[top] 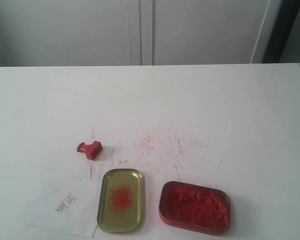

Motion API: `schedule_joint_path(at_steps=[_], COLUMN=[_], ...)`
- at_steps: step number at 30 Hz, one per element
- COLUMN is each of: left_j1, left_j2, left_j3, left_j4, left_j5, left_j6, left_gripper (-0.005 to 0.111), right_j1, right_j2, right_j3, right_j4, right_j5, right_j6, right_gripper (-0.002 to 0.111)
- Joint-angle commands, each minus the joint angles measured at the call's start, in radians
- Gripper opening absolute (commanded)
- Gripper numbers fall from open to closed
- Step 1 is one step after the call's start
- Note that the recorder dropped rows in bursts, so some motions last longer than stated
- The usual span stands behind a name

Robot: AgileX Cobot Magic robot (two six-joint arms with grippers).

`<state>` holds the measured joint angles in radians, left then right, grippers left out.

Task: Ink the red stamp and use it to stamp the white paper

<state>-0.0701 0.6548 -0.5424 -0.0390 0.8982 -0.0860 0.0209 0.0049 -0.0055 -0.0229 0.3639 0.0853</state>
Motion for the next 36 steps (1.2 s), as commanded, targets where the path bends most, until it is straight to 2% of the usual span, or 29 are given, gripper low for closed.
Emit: schedule_joint_path(at_steps=[1, 16, 20, 26, 29, 36], left_j1=[-0.002, -0.002, -0.002, 0.050, 0.070, 0.070], left_j2=[-0.054, -0.072, -0.097, -0.208, -0.253, -0.372], left_j3=[0.007, 0.007, 0.007, 0.007, 0.044, 0.206], left_j4=[-0.013, -0.011, -0.016, -0.011, -0.010, -0.010], left_j5=[0.007, -0.017, -0.119, -0.124, -0.180, -0.353], left_j6=[0.056, 0.067, 0.060, 0.063, 0.063, 0.063], left_gripper=[0.000, 0.000, 0.000, 0.000, 0.000, 0.000], right_j1=[0.002, 0.002, 0.002, 0.002, 0.002, 0.002], right_j2=[-0.005, -0.005, -0.005, -0.005, -0.005, -0.005], right_j3=[0.005, 0.005, 0.005, 0.005, 0.005, 0.005], right_j4=[-0.004, -0.004, -0.004, -0.004, -0.004, -0.004], right_j5=[-0.015, -0.015, -0.015, -0.015, -0.015, -0.015], right_j6=[0.001, 0.001, 0.001, 0.001, 0.001, 0.001], right_gripper=[0.000, 0.000, 0.000, 0.000, 0.000, 0.000])
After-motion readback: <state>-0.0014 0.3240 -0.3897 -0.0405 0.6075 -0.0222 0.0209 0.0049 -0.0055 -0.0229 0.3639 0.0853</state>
